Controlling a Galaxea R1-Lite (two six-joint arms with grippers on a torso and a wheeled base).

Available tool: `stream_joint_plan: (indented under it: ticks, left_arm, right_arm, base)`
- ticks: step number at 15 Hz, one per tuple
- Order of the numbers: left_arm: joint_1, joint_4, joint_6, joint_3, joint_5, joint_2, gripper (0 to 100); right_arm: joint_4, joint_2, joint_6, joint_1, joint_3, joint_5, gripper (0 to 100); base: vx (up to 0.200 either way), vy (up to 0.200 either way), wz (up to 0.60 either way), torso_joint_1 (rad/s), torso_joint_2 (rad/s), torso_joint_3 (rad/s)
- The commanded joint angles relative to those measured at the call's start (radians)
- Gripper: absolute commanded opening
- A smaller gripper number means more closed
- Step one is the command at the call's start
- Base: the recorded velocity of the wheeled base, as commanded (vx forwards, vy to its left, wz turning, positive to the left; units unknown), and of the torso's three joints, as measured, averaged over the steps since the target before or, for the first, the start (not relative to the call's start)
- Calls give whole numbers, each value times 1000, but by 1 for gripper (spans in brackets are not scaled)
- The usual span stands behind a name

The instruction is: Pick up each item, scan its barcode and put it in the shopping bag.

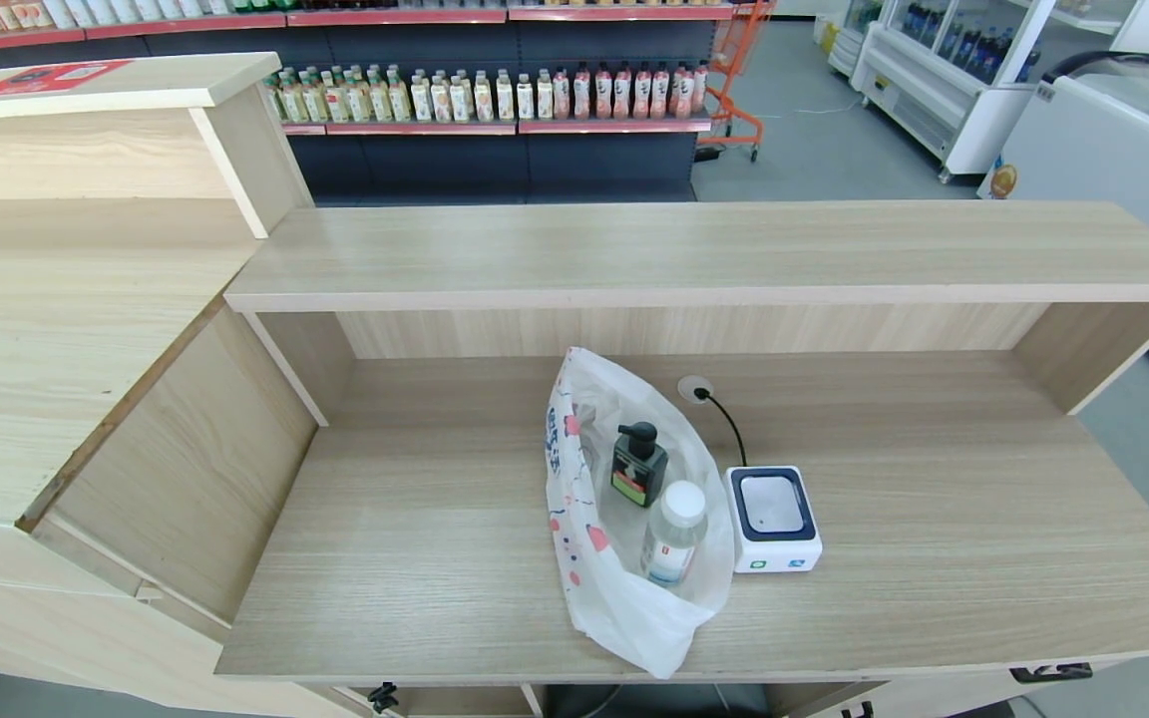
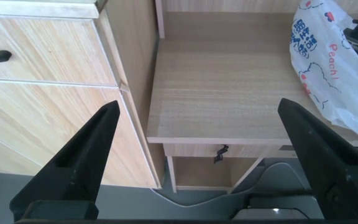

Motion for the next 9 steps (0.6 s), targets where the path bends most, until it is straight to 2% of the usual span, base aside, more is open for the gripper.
stream_joint_plan:
  ticks: [1, 9]
  left_arm:
    - [0, 0, 1, 0, 0, 0, 100]
    - [0, 0, 6, 0, 0, 0, 100]
  right_arm:
    - [0, 2, -2, 0, 0, 0, 0]
    - [0, 2, -8, 0, 0, 1, 0]
  base:
    - [0, -200, 0, 7, -2, 2]
    - [0, -200, 0, 5, 0, 1]
